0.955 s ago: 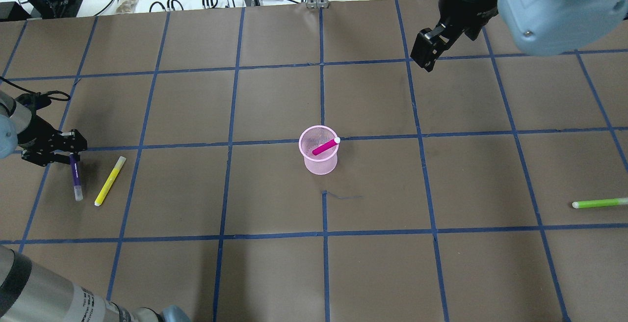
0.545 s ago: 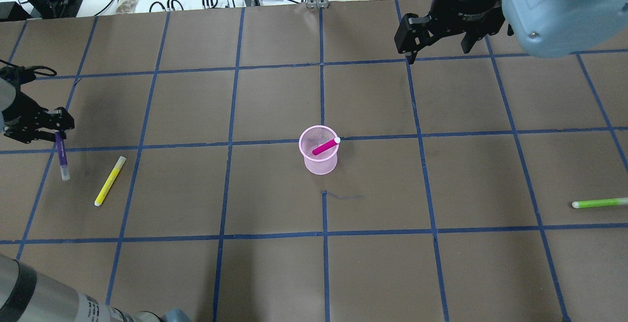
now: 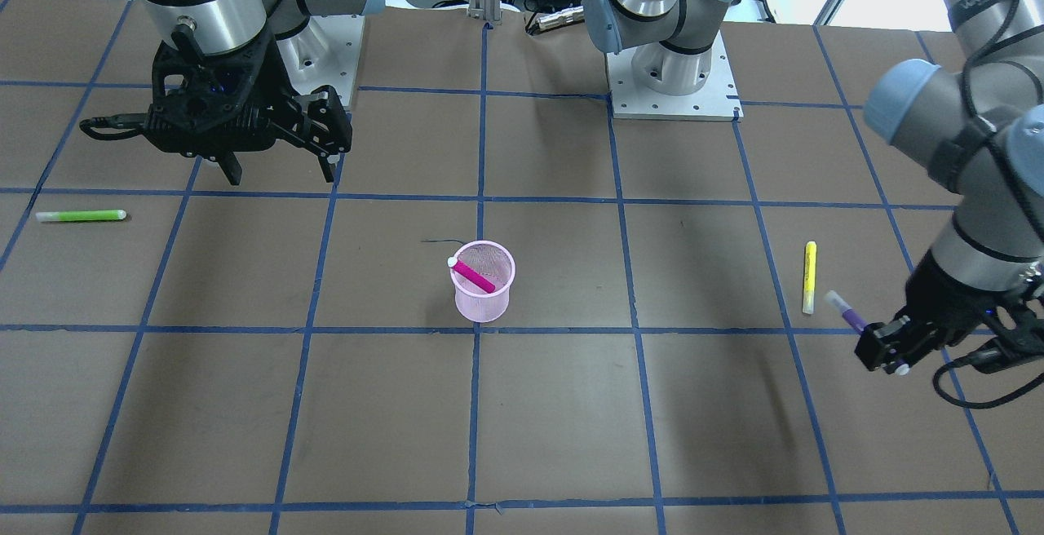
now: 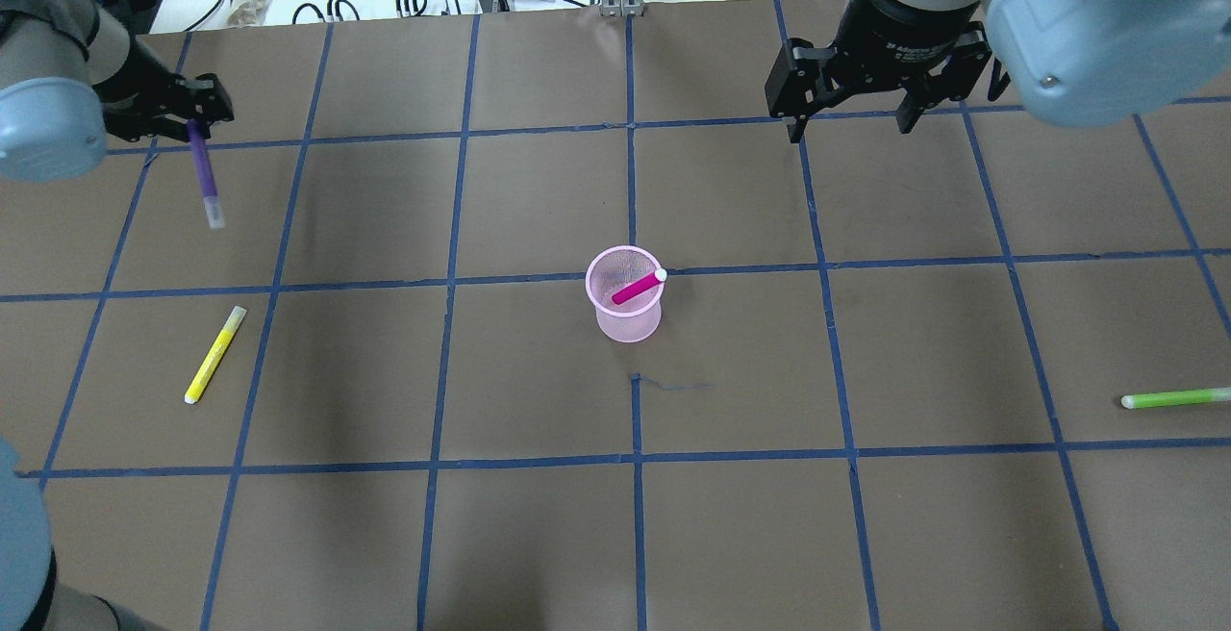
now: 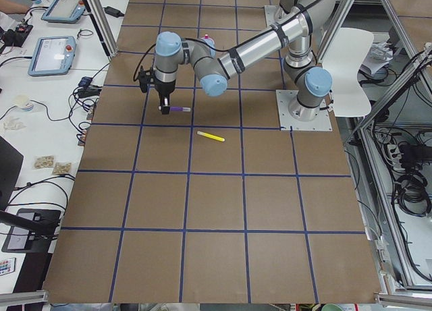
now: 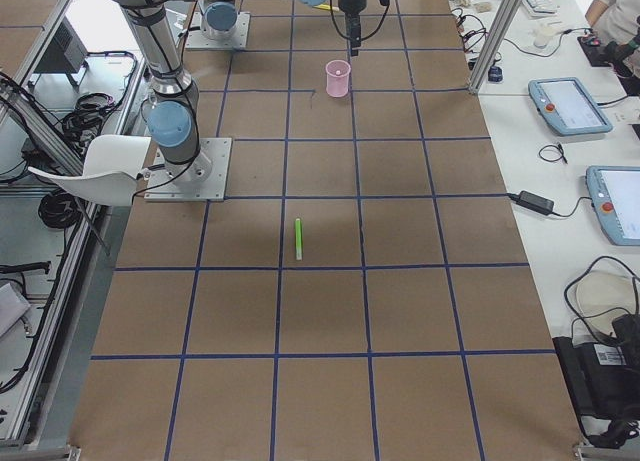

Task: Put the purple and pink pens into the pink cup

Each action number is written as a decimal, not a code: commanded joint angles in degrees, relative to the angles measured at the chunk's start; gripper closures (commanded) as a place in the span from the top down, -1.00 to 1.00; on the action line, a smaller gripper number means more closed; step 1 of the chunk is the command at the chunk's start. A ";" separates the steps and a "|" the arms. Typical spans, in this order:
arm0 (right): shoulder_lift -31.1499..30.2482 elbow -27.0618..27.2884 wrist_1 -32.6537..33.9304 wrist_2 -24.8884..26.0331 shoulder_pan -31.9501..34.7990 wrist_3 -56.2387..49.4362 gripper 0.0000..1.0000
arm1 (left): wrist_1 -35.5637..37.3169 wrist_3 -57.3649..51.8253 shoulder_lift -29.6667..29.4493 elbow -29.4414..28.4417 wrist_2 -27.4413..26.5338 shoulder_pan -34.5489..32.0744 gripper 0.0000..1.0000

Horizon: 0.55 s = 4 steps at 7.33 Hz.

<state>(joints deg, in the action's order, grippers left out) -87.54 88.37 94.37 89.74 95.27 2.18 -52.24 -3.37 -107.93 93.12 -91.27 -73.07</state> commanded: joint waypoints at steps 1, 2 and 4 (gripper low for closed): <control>-0.09 0.22 -2.61 0.08 0.00 0.11 1.00 | 4.85 14.02 0.97 0.75 -5.63 -14.22 -1.00; -0.17 0.14 -2.61 -0.01 -0.08 -0.07 1.00 | 5.04 19.84 0.96 0.75 -7.50 -20.56 -1.00; -0.18 0.22 -2.01 -0.27 0.00 -0.42 1.00 | 4.96 33.64 -0.61 0.92 -7.78 -29.55 -1.00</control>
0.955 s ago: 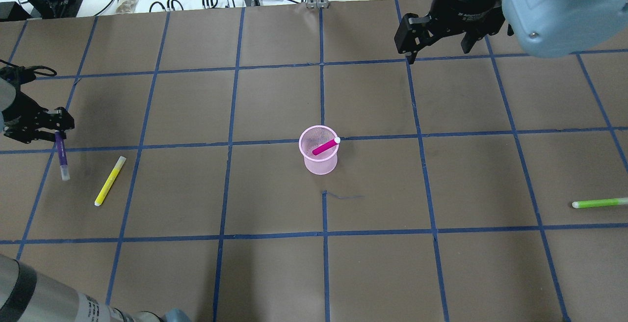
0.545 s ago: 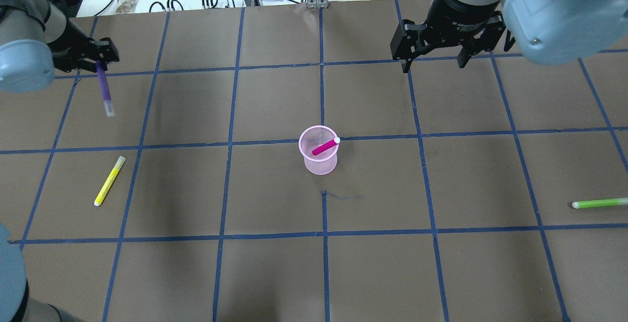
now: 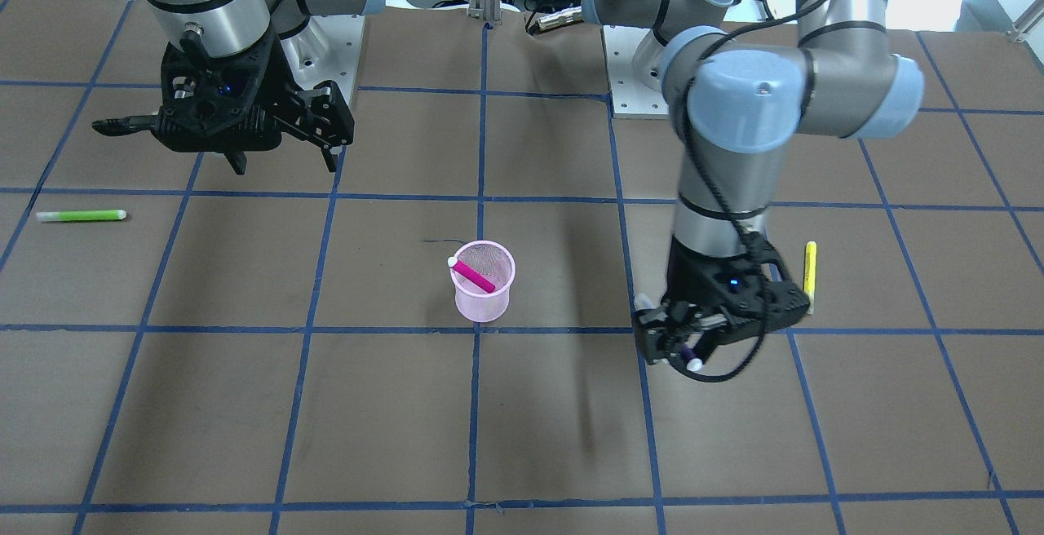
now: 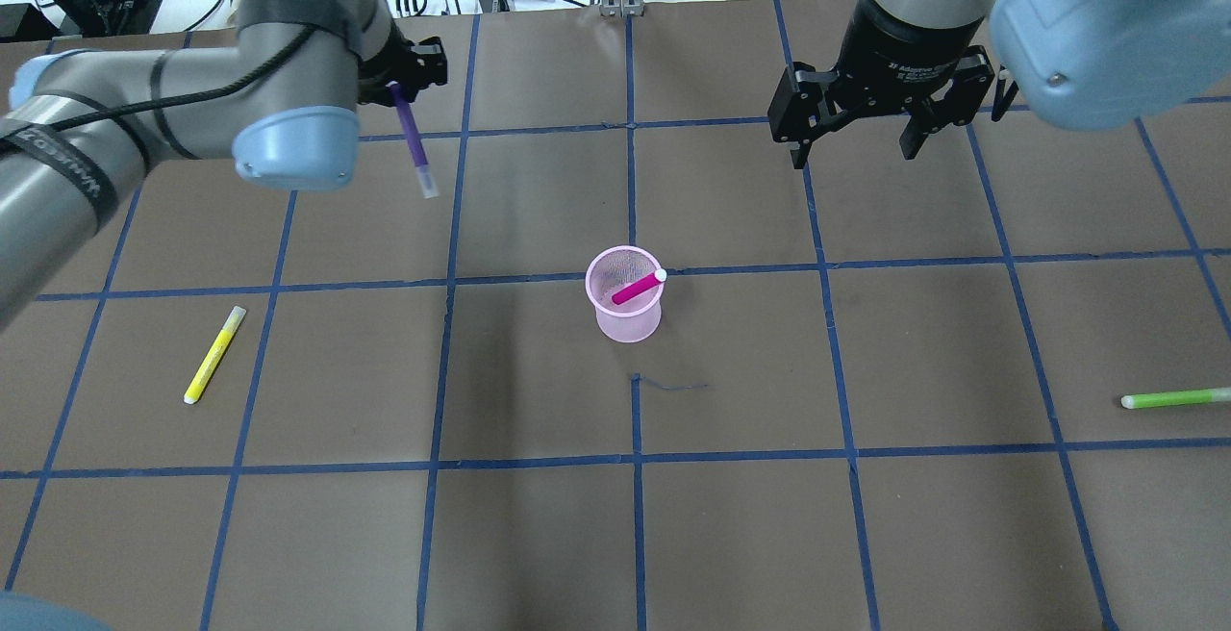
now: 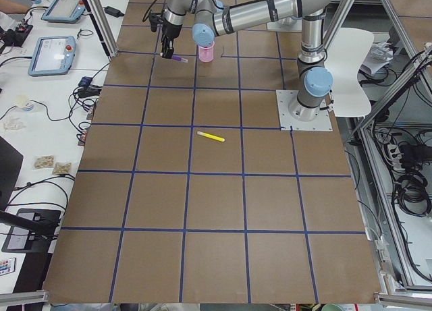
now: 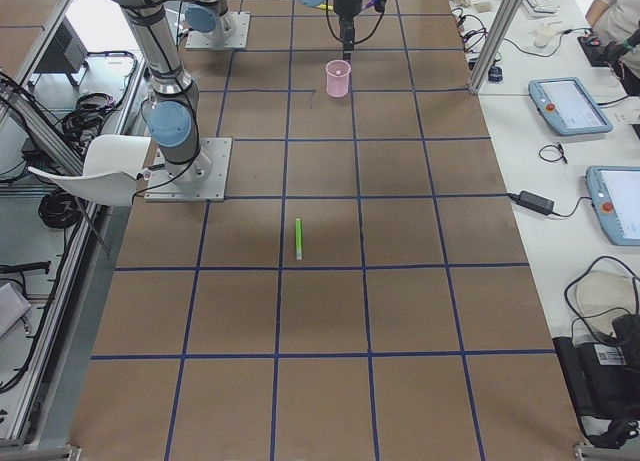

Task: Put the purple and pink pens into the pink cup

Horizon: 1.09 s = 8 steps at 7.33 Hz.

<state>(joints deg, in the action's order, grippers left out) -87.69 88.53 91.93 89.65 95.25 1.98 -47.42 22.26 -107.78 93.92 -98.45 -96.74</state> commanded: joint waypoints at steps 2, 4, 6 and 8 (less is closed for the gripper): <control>-0.02 0.06 0.53 -0.27 0.03 -0.31 1.00 | 5.37 14.35 -0.59 1.26 -0.96 -8.81 -1.00; -0.02 0.06 0.53 -0.18 0.03 -0.31 1.00 | 9.50 18.22 -1.20 6.17 -1.39 -11.44 -1.00; -0.02 0.06 0.53 -0.18 0.03 -0.31 1.00 | 12.26 21.59 -1.20 7.51 -2.98 -15.39 -1.00; 0.07 0.15 0.53 -0.18 0.03 -0.40 1.00 | 11.83 22.39 -1.38 8.81 -3.07 -15.94 -1.00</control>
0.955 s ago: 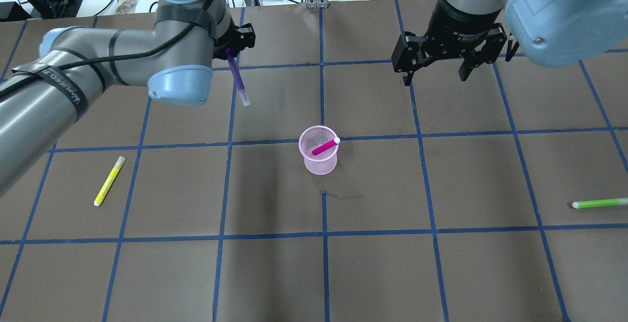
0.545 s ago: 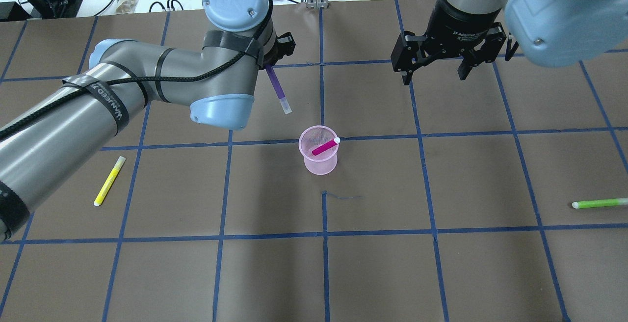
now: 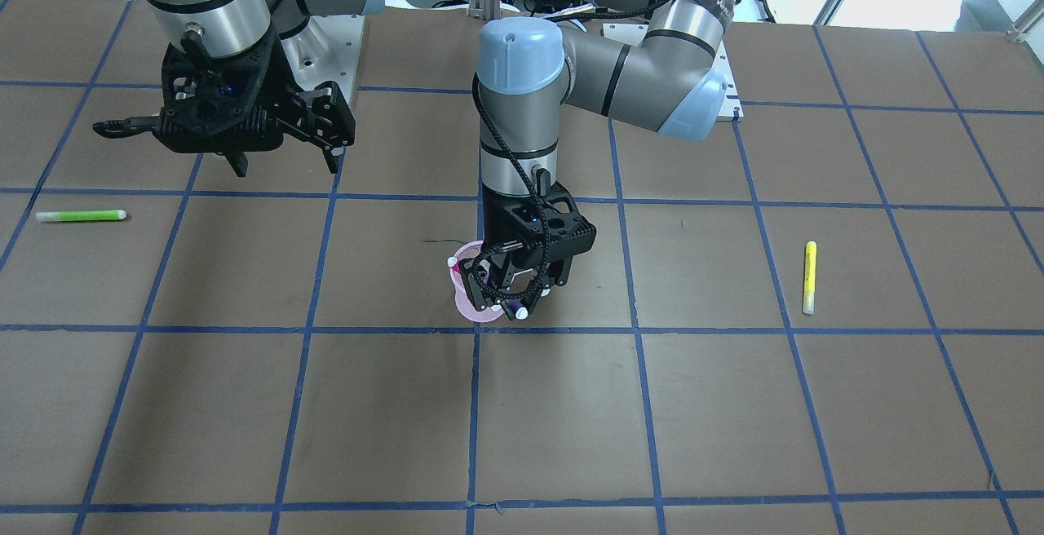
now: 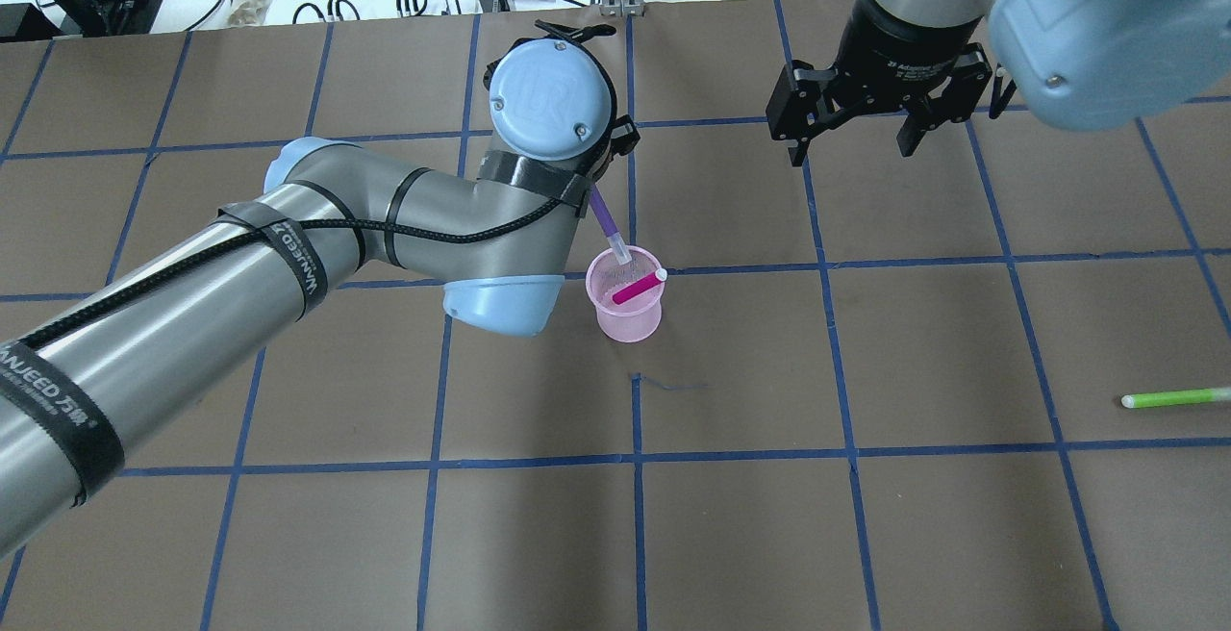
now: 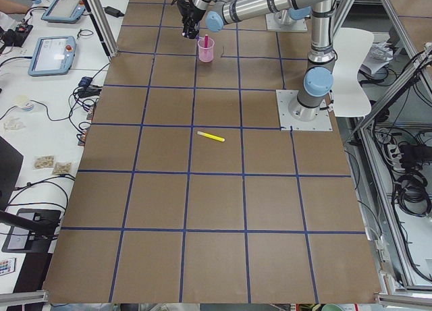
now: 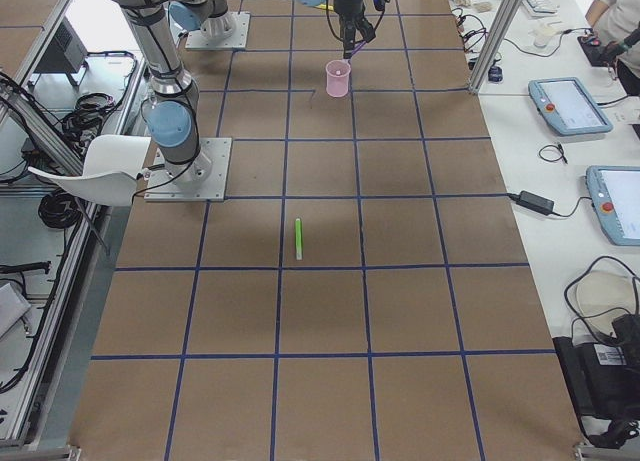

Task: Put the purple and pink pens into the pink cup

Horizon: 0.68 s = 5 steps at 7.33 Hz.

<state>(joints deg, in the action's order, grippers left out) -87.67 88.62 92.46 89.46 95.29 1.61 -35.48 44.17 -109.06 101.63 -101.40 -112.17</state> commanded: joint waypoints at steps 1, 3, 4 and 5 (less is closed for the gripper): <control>0.04 -0.02 0.00 0.01 -0.01 -0.03 1.00 | 0.23 0.30 -0.01 3.46 -0.11 -0.50 -1.00; -0.05 0.06 0.00 -0.08 0.07 0.05 1.00 | 0.23 0.47 -0.36 3.83 0.15 -0.50 -1.00; -0.05 0.06 0.00 0.01 0.07 0.06 1.00 | 0.23 0.56 -0.45 3.92 0.85 -0.50 -1.00; -0.05 0.06 0.00 0.01 0.07 0.06 1.00 | 0.23 0.56 -0.80 3.92 0.86 -0.50 -0.64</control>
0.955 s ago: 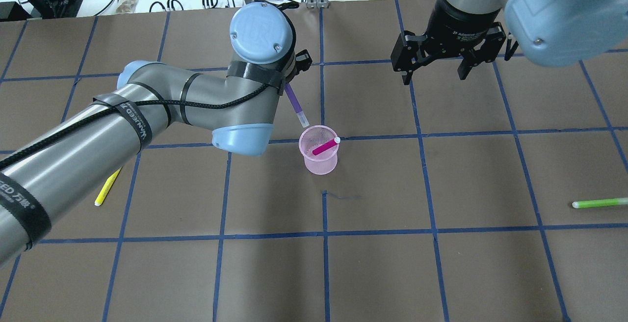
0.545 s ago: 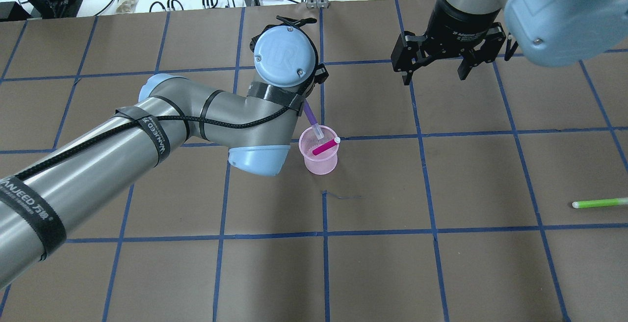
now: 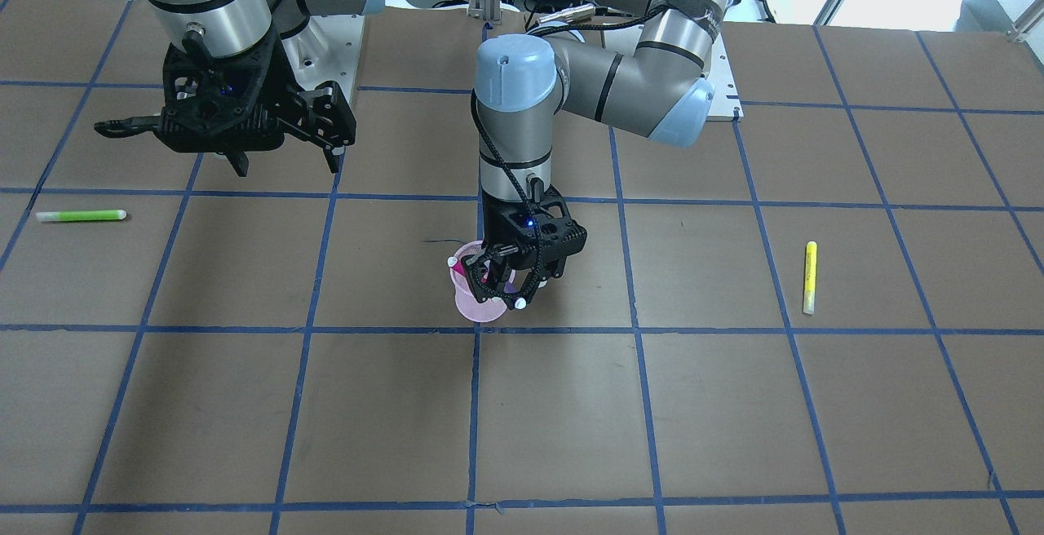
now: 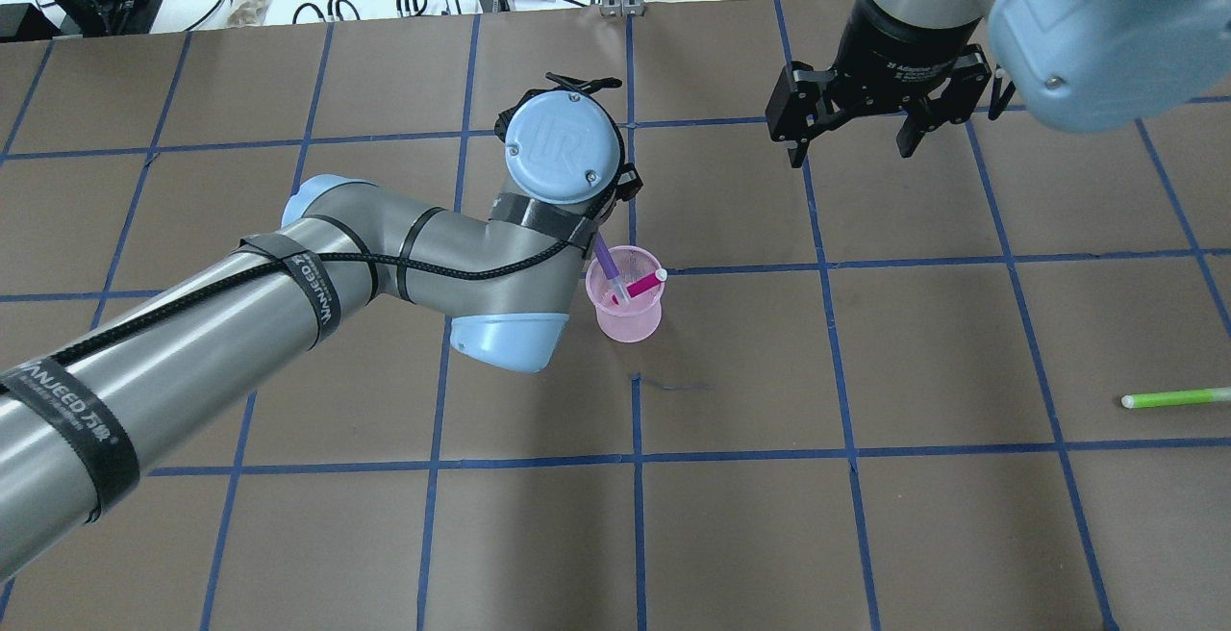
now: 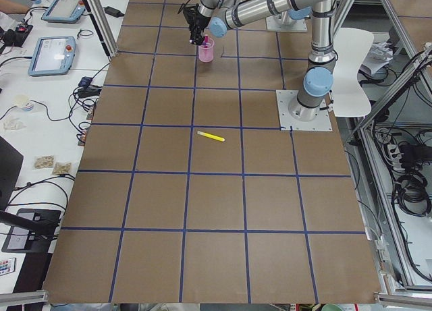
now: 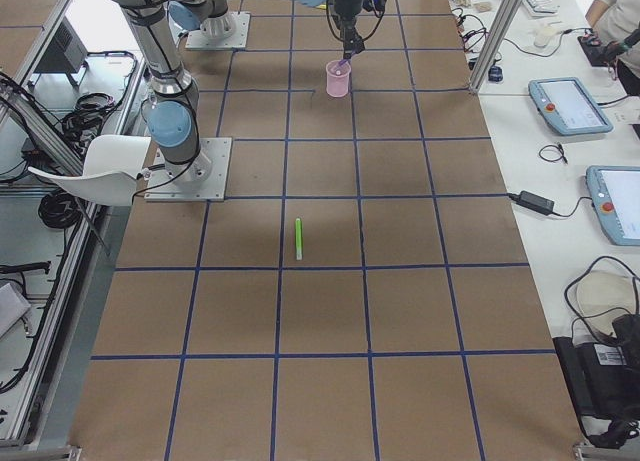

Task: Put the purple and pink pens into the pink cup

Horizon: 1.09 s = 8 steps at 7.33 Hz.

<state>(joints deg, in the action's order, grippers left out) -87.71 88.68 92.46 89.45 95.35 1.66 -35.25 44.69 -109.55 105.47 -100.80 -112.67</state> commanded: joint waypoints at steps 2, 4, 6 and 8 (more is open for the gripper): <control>-0.01 0.01 0.00 0.03 0.01 0.01 1.00 | 0.18 -0.13 -0.49 0.09 0.51 0.00 0.85; -0.01 0.01 0.00 0.03 0.01 0.01 1.00 | 0.18 -0.13 -0.41 -0.26 0.51 -0.18 1.00; 0.08 0.01 0.00 0.11 0.01 0.01 1.00 | -9.41 -8.59 2.31 -4.71 2.17 3.40 1.00; 0.17 0.01 0.00 -0.06 0.01 0.18 1.00 | -32.75 -23.68 4.42 -16.20 5.15 13.04 1.00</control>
<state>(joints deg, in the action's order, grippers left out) -87.62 88.68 92.50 89.47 95.37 1.71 -54.75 30.45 -106.51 95.85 -97.86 -105.06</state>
